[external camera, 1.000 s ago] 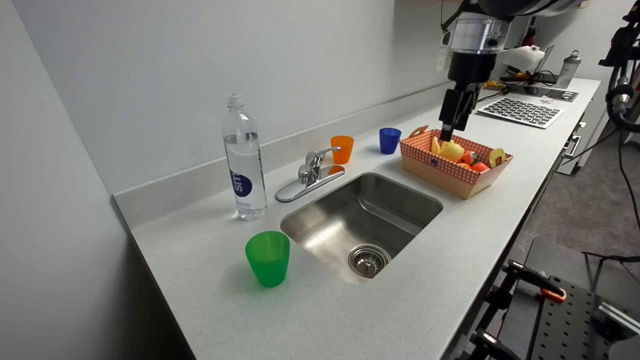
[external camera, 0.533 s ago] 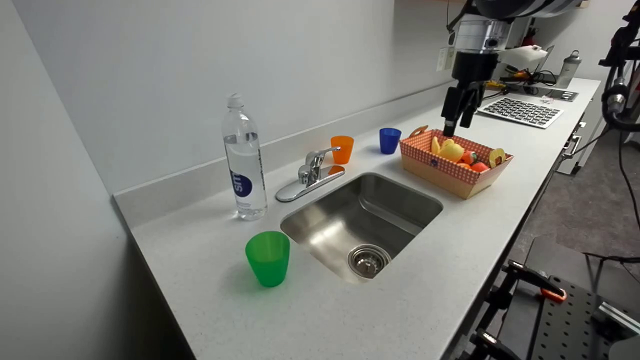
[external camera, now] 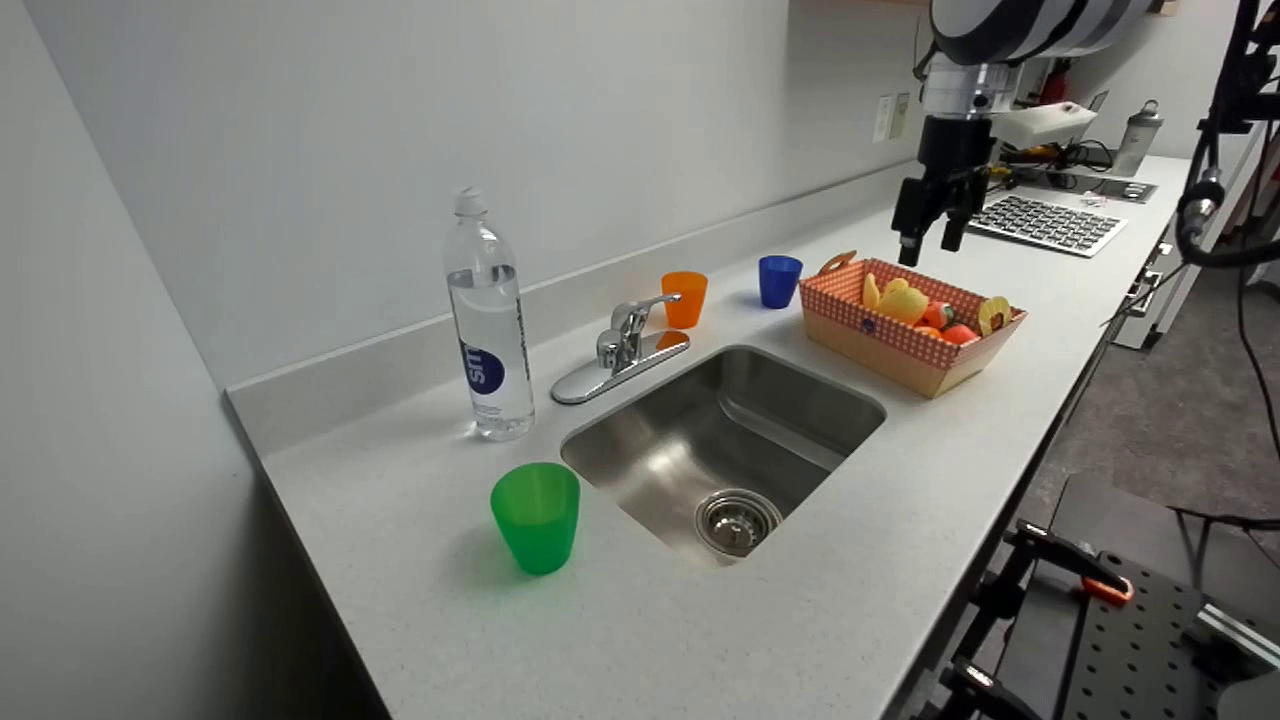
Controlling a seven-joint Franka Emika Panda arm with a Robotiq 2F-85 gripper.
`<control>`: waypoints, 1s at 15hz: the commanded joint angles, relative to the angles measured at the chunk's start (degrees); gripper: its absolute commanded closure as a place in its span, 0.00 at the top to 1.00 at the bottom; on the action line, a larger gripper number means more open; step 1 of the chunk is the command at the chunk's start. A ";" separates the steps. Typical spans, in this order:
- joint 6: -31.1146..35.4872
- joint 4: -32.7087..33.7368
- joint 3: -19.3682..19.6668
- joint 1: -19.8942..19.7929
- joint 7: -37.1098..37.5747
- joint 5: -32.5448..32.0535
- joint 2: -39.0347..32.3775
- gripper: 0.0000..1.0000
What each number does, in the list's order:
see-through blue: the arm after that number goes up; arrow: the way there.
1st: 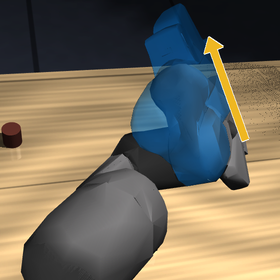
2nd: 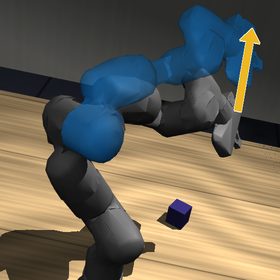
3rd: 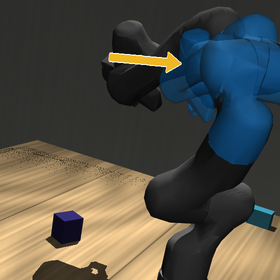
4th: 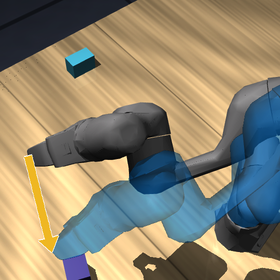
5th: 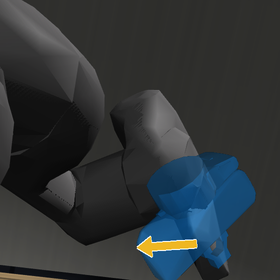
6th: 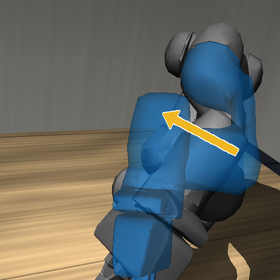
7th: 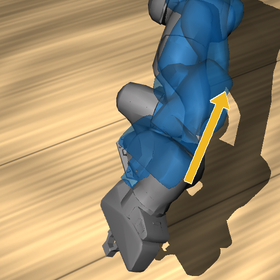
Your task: Pick up the banana plush toy and place it on the left
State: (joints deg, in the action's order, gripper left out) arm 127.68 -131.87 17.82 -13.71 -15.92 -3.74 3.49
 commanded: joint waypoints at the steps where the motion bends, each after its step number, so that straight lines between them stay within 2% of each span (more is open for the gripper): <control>1: 4.27 3.84 0.43 -1.93 1.63 0.74 -6.54 1.00; 4: 7.71 4.78 0.22 -2.91 1.55 1.92 -10.68 1.00; 9: 9.43 5.03 -0.92 -3.66 0.49 5.41 -14.04 1.00; 10: 9.50 5.14 -1.03 -3.71 0.59 5.67 -14.36 0.94; 11: 9.25 5.36 -1.14 -3.82 0.46 6.07 -14.51 0.74; 15: 9.19 6.00 -0.96 -3.97 0.39 5.70 -14.44 0.42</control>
State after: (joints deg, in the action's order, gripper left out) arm 136.35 -127.26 17.74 -16.23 -15.26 1.09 -10.30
